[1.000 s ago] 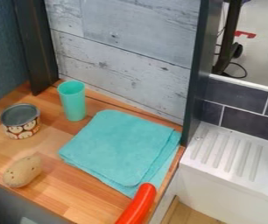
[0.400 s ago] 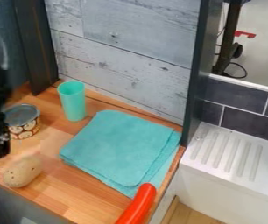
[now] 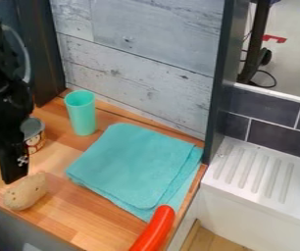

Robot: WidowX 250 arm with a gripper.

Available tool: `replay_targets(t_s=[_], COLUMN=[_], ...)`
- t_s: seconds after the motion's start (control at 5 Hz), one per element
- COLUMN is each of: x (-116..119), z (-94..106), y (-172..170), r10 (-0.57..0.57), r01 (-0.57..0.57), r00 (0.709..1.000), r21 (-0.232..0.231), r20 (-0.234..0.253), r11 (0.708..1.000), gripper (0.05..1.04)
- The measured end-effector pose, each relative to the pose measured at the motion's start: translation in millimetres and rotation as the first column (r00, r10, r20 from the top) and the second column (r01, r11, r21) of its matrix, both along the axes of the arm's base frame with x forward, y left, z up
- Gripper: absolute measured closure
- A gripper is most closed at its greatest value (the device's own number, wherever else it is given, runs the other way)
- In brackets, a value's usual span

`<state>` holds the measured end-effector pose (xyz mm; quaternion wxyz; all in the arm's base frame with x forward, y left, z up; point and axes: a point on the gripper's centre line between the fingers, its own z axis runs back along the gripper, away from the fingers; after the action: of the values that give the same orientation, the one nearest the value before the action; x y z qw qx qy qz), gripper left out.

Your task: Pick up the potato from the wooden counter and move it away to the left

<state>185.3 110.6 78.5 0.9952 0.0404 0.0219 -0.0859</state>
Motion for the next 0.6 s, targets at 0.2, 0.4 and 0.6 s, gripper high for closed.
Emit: replay_targets(t_s=[0.2,0.4,0.6], x=[2.1,8.2,7.6], z=[-10.9,-21.7,-40.2], y=[1.1,-2.1,-4.8], r10=[0.014,0.000,-0.003], r01=[-0.013,0.000,0.003], r00=[0.999,0.999,0.998], r21=[0.014,0.014,0.009], r20=[-0.030,-0.034,-0.070], r11=[1.000,1.000,1.000], gripper=[0.076,0.076,0.076])
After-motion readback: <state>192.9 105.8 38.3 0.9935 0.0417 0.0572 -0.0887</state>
